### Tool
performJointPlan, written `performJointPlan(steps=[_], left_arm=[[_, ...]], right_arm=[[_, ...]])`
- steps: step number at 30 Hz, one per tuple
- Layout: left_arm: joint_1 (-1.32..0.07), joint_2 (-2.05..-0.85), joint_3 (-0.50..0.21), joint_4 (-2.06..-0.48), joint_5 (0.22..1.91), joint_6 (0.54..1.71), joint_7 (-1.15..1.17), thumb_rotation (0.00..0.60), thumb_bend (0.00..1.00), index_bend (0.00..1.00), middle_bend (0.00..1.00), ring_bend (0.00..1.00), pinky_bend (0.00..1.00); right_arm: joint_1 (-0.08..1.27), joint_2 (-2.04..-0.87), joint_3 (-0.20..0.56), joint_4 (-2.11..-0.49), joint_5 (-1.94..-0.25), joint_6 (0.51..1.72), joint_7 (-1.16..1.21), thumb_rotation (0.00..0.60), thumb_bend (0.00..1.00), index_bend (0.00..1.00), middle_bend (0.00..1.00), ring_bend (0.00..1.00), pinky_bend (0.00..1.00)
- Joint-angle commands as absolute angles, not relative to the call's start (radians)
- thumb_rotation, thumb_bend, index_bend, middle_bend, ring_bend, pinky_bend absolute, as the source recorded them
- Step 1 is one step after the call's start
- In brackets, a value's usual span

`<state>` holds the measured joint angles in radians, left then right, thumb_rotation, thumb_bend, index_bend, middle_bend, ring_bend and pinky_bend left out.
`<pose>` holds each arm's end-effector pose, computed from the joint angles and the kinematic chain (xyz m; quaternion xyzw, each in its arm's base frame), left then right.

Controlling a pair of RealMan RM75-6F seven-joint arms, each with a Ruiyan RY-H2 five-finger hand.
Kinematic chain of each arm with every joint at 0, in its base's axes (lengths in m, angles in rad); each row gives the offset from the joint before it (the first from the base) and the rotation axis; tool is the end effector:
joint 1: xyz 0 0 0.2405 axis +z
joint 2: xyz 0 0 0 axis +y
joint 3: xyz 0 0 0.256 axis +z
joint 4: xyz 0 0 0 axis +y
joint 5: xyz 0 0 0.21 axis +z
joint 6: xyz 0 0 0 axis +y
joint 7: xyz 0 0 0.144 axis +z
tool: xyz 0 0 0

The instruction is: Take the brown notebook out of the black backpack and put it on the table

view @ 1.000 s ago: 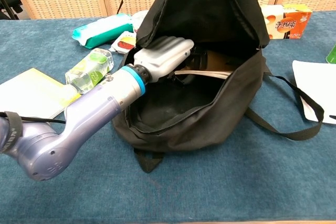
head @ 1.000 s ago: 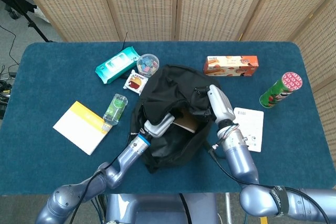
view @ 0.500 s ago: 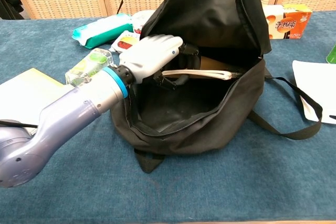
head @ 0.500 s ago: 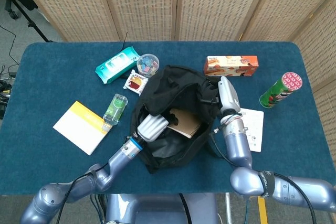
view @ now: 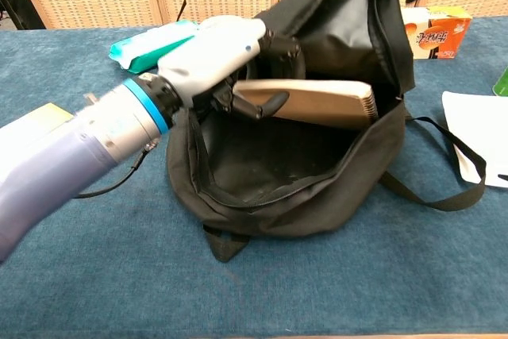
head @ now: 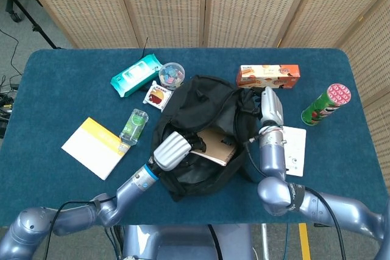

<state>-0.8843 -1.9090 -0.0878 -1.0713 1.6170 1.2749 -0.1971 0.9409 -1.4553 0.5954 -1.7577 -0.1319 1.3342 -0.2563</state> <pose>-0.0562 0.3159 -0.0820 -0.7254 -0.2849 -0.5898 0.2115 -0.0847 -0.3947 0.0726 0.3464 -0.6787 0.4716 0.4437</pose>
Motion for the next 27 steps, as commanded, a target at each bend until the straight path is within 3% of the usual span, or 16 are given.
performJointPlan(steps=[1,16,22,24,27], left_arm=[[-0.869,-1.819,-0.111,-1.207,1.618,1.292,-0.171,0.600,0.51,0.86,0.57,0.42,0.57],[-0.829,-1.608,-0.172,-1.540,1.612,1.320,-0.107,0.600,0.51,0.87,0.58,0.42,0.57],[-0.807,-1.532,-0.198,-1.627,1.607,1.342,-0.097,0.600,0.51,0.87,0.58,0.42,0.57],[-0.797,-1.503,-0.204,-1.650,1.606,1.352,-0.096,0.600,0.51,0.88,0.58,0.42,0.57],[-0.770,-1.429,-0.215,-1.680,1.612,1.378,-0.076,0.600,0.51,0.88,0.58,0.42,0.57]], right_arm=[[0.930,-1.480,0.577,-1.731,-0.135,1.312,-0.260,0.600,0.50,0.68,0.57,0.31,0.31],[0.881,-1.538,0.520,-1.680,-0.195,1.270,-0.281,0.600,0.51,0.69,0.52,0.31,0.31],[0.864,-1.545,0.497,-1.677,-0.217,1.261,-0.295,0.600,0.46,0.68,0.42,0.22,0.31],[0.856,-1.547,0.490,-1.680,-0.227,1.255,-0.293,0.600,0.37,0.63,0.38,0.17,0.31],[0.827,-1.529,0.463,-1.715,-0.287,1.216,-0.273,0.600,0.04,0.44,0.28,0.07,0.26]])
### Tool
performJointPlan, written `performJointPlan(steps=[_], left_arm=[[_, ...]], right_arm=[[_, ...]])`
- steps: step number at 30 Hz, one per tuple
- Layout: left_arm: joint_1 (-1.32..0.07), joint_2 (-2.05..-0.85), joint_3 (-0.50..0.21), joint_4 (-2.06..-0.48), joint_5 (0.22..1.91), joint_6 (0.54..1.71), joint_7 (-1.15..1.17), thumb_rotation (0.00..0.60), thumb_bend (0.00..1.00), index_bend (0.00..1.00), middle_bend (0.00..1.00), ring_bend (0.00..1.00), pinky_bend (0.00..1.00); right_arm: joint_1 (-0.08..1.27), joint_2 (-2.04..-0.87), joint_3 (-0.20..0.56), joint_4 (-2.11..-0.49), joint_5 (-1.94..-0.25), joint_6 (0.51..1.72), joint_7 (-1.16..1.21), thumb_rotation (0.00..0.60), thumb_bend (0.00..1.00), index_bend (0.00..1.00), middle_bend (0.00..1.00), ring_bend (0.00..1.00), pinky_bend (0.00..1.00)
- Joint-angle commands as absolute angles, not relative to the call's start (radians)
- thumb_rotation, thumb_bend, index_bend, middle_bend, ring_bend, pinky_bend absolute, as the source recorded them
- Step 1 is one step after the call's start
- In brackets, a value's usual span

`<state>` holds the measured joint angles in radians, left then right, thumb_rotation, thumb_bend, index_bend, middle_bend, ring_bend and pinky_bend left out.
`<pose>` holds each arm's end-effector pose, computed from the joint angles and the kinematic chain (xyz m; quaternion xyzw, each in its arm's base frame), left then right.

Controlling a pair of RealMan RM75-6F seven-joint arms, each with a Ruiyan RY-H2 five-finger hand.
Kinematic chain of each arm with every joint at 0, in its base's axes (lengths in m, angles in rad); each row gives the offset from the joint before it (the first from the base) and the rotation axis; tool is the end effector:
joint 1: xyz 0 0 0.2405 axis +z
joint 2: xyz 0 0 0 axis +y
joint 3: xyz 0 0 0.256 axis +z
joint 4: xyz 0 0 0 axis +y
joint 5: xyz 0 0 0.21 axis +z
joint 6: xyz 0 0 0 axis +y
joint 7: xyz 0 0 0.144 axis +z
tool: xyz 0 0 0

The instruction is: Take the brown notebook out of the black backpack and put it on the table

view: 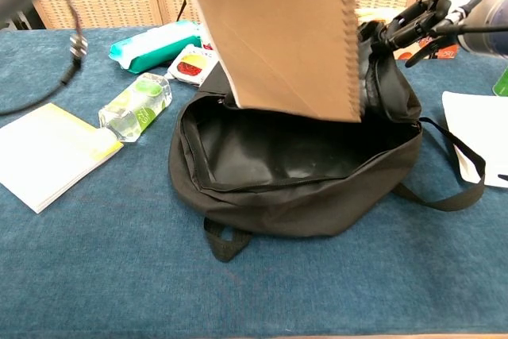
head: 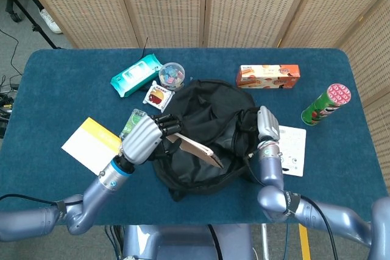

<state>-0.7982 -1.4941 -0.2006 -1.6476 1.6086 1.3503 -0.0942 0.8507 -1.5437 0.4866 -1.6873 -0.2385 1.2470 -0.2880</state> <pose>-0.0399 0.3066 0.0513 -0.6572 -0.2801 -0.6648 0.2185 -0.1238 -0.3755 0.0271 0.3957 -0.6827 0.4169 0.4511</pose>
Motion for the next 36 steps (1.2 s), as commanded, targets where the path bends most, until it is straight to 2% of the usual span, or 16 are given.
performJointPlan(steps=[1,3,6,11,23,26,29,31,33,36], left_arm=[[-0.763,-1.412,-0.216,-1.685,1.612,1.383,-0.074,0.600,0.51,0.88,0.58,0.42,0.57],[-0.742,-1.367,-0.222,-1.687,1.605,1.400,-0.072,0.600,0.51,0.88,0.58,0.42,0.57],[-0.714,-1.313,-0.230,-1.658,1.593,1.420,-0.071,0.600,0.51,0.88,0.58,0.42,0.57],[-0.675,-1.297,-0.231,-1.524,1.548,1.436,-0.123,0.600,0.51,0.88,0.58,0.42,0.57],[-0.621,-1.510,-0.201,-0.927,1.521,1.510,-0.257,0.600,0.49,0.88,0.58,0.42,0.57],[-0.608,-1.567,-0.186,-0.829,1.512,1.500,-0.277,0.600,0.47,0.86,0.50,0.37,0.57],[-0.570,-1.598,-0.161,-0.823,1.481,1.453,-0.288,0.600,0.42,0.72,0.28,0.19,0.55],[-0.544,-1.583,-0.149,-0.877,1.465,1.436,-0.267,0.600,0.37,0.57,0.10,0.06,0.47],[-0.528,-1.567,-0.146,-0.928,1.454,1.432,-0.219,0.600,0.33,0.46,0.02,0.00,0.40],[-0.488,-1.524,-0.114,-1.050,1.452,1.427,-0.158,0.600,0.22,0.31,0.00,0.00,0.32]], right_arm=[[0.818,-1.519,0.449,-1.729,-0.315,1.202,-0.270,0.600,0.01,0.41,0.26,0.06,0.23],[0.796,-1.489,0.417,-1.767,-0.385,1.171,-0.263,0.600,0.00,0.37,0.22,0.02,0.18],[0.761,-1.438,0.367,-1.826,-0.505,1.146,-0.257,0.600,0.00,0.35,0.18,0.00,0.13],[0.702,-1.358,0.288,-1.898,-0.709,1.121,-0.232,0.600,0.00,0.32,0.15,0.00,0.12],[0.571,-1.151,0.105,-1.926,-1.210,1.104,-0.115,0.600,0.00,0.30,0.11,0.00,0.09],[0.550,-1.124,0.074,-1.874,-1.330,1.117,-0.059,0.600,0.00,0.30,0.11,0.00,0.09],[0.535,-1.104,0.033,-1.743,-1.502,1.153,0.010,0.600,0.00,0.30,0.11,0.00,0.09],[0.521,-1.114,0.006,-1.630,-1.614,1.211,0.078,0.600,0.00,0.30,0.11,0.00,0.09],[0.512,-1.126,-0.007,-1.567,-1.662,1.246,0.129,0.600,0.00,0.30,0.11,0.00,0.09],[0.483,-1.139,-0.025,-1.482,-1.701,1.305,0.196,0.600,0.00,0.30,0.11,0.00,0.09]])
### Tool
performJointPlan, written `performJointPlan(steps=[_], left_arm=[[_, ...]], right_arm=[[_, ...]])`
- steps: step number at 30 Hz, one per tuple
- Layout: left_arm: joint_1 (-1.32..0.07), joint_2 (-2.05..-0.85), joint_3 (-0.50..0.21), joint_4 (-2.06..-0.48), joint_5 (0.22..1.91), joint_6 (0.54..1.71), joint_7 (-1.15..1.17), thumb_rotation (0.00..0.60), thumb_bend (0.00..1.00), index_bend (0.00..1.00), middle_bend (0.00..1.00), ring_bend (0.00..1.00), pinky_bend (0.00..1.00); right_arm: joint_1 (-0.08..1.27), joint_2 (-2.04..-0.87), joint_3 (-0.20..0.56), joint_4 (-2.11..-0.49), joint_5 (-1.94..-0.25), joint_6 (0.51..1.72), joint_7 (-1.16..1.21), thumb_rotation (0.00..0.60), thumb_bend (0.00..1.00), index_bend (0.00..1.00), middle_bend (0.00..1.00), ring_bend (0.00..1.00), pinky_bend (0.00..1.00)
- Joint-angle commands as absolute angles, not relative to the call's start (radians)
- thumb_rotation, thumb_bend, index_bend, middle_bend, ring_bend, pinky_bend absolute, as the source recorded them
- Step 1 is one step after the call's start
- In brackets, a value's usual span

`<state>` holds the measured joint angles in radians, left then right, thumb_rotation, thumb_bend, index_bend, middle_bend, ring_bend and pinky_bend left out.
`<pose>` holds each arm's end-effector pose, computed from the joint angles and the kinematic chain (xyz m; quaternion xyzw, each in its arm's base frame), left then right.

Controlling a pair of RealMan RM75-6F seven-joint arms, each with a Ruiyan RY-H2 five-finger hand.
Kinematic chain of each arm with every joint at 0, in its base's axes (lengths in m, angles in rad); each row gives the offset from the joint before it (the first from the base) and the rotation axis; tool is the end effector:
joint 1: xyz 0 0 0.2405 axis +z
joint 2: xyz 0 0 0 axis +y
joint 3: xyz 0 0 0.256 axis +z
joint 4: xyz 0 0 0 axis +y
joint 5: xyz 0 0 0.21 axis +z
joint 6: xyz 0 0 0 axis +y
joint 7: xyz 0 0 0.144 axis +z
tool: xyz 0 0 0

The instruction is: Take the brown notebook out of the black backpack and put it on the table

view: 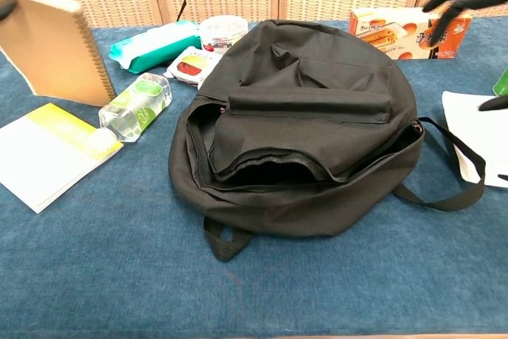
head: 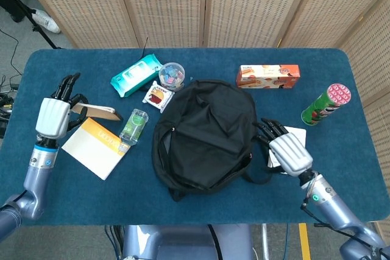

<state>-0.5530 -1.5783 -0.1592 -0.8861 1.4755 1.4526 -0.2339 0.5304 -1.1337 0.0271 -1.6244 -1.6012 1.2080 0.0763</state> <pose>-0.2603 0.3570 0.0949 -0.6155 -0.2429 -0.5265 0.5338 -0.2081 -0.2862 0.1086 0.7455 -0.3203 0.4334 0.3922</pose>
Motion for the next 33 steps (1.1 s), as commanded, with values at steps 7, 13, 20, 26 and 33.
performJointPlan(steps=[7,13,20,26,33], left_arm=[[-0.410,-1.386,-0.071,-1.340,1.459,1.441,-0.152,0.600,0.00,0.05,0.00,0.00,0.19],[-0.351,-1.275,-0.030,-1.510,1.477,1.459,-0.164,0.600,0.00,0.00,0.00,0.00,0.12],[-0.271,-1.154,0.016,-1.662,1.494,1.496,-0.178,0.600,0.00,0.00,0.00,0.00,0.00],[-0.199,-1.108,0.045,-1.703,1.508,1.547,-0.215,0.600,0.00,0.00,0.00,0.00,0.00],[-0.121,-1.085,0.059,-1.727,1.545,1.639,-0.152,0.600,0.00,0.00,0.00,0.00,0.00]], right_arm=[[0.432,-1.129,-0.052,-1.429,-1.744,1.391,0.263,0.600,0.00,0.30,0.11,0.00,0.09],[0.391,-1.095,-0.059,-1.472,-1.740,1.431,0.243,0.600,0.00,0.30,0.11,0.00,0.09],[0.302,-1.069,-0.055,-1.578,-1.701,1.503,0.097,0.600,0.00,0.30,0.08,0.00,0.09],[0.239,-1.089,-0.040,-1.572,-1.668,1.566,0.049,0.600,0.00,0.27,0.05,0.00,0.09],[0.161,-1.101,-0.035,-1.594,-1.605,1.614,0.076,0.600,0.00,0.19,0.00,0.00,0.08]])
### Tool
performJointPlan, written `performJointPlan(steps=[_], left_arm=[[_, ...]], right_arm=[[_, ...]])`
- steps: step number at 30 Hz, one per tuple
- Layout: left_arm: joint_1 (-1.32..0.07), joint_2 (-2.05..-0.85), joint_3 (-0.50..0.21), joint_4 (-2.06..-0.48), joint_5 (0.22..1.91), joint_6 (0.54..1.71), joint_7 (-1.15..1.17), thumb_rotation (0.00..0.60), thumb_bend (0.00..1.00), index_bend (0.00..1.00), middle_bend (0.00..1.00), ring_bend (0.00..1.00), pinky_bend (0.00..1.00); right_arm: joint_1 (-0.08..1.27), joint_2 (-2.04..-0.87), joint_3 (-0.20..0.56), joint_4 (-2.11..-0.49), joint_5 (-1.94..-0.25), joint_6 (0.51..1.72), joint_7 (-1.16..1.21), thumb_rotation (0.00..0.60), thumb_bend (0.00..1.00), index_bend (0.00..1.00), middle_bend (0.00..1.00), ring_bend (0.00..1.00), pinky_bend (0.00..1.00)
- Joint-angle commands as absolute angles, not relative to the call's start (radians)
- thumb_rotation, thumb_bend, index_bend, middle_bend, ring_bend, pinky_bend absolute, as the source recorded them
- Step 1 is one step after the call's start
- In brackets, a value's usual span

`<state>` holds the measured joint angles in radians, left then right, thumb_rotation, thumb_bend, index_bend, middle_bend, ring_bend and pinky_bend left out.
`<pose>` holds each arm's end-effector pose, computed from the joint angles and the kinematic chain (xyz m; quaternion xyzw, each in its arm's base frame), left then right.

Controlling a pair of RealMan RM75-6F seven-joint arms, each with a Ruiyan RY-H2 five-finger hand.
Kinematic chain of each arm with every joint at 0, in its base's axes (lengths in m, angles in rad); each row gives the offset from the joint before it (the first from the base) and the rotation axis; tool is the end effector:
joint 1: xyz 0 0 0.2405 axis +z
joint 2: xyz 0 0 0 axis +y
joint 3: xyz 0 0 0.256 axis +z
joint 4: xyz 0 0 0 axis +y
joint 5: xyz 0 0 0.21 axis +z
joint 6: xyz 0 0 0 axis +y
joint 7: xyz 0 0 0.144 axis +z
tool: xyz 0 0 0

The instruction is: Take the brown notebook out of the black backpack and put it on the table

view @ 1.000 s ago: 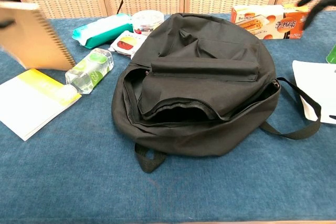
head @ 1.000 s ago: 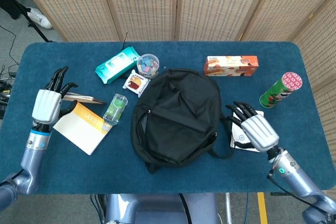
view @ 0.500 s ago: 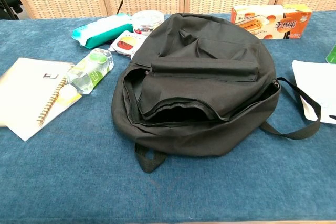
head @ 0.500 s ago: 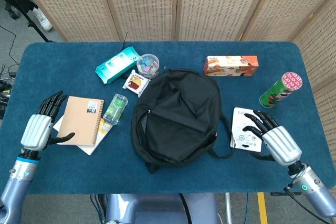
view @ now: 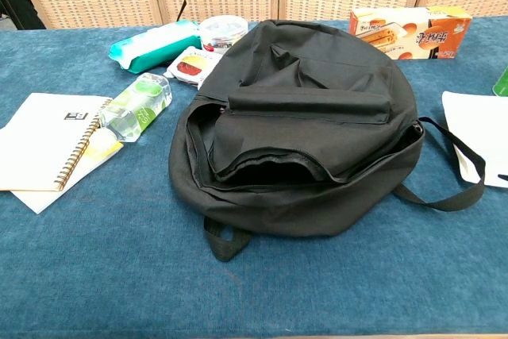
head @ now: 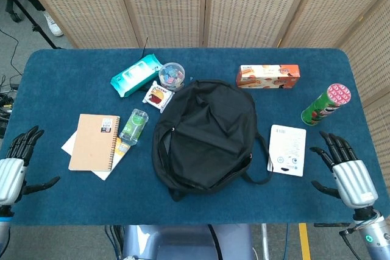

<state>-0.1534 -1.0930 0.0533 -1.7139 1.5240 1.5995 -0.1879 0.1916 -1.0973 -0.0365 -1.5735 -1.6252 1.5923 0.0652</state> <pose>-0.2809 0.1777 0.1594 -0.5583 -0.4367 -0.4849 0.5123 -0.2853 -0.1940 0.1647 0.6432 -0.3244 0.4470 0.5303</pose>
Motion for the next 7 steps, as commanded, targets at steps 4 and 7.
performJointPlan(steps=[4,7], left_arm=[[-0.092,-1.093,0.052,-1.734,1.552,1.678,-0.095,0.600,0.00,0.00,0.00,0.00,0.00],[-0.079,-1.090,0.051,-1.751,1.551,1.681,-0.048,0.600,0.00,0.00,0.00,0.00,0.00]], right_arm=[[0.123,-1.091,-0.037,-1.647,-1.588,1.639,0.091,0.600,0.00,0.13,0.00,0.00,0.05],[0.092,-1.083,-0.034,-1.695,-1.571,1.663,0.081,0.600,0.00,0.09,0.00,0.00,0.03]])
